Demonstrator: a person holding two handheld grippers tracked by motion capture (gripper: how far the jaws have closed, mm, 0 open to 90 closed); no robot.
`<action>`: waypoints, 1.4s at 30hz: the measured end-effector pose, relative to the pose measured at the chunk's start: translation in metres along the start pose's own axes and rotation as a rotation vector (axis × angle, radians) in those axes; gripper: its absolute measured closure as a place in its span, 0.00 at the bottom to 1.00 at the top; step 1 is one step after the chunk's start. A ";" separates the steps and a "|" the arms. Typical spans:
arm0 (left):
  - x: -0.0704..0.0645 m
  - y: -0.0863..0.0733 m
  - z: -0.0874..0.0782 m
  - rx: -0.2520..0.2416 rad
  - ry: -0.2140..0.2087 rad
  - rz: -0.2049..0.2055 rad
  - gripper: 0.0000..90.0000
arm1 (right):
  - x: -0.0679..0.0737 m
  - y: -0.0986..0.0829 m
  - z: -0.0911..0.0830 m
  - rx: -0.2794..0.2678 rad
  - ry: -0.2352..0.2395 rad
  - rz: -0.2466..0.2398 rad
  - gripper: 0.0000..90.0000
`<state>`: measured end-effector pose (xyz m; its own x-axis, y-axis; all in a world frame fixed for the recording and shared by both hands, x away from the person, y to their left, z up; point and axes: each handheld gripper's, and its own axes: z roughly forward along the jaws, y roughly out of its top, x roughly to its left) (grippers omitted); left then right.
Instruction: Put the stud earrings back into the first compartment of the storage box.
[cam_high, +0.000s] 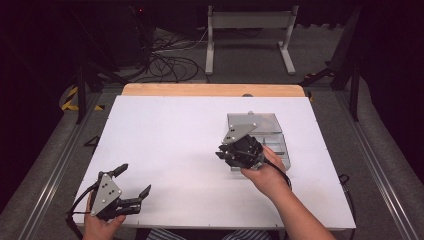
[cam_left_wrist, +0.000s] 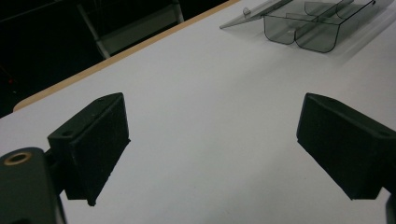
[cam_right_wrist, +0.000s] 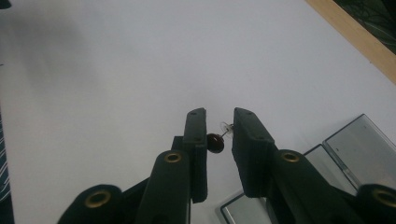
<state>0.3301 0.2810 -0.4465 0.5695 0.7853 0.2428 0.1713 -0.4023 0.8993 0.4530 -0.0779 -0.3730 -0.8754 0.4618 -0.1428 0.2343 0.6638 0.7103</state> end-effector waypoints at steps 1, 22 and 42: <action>0.000 0.000 0.000 0.000 0.000 -0.001 0.11 | -0.003 -0.001 0.000 0.004 -0.002 0.009 0.85; 0.000 0.000 0.000 0.001 -0.002 -0.005 0.11 | -0.058 -0.018 0.022 0.055 -0.065 0.186 0.85; 0.001 0.000 0.000 0.001 0.000 -0.003 0.11 | -0.088 -0.045 0.062 0.220 -0.084 0.267 0.85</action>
<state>0.3303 0.2816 -0.4466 0.5691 0.7866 0.2397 0.1743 -0.4003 0.8997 0.5455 -0.1121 -0.4347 -0.7355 0.6767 -0.0347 0.5437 0.6200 0.5657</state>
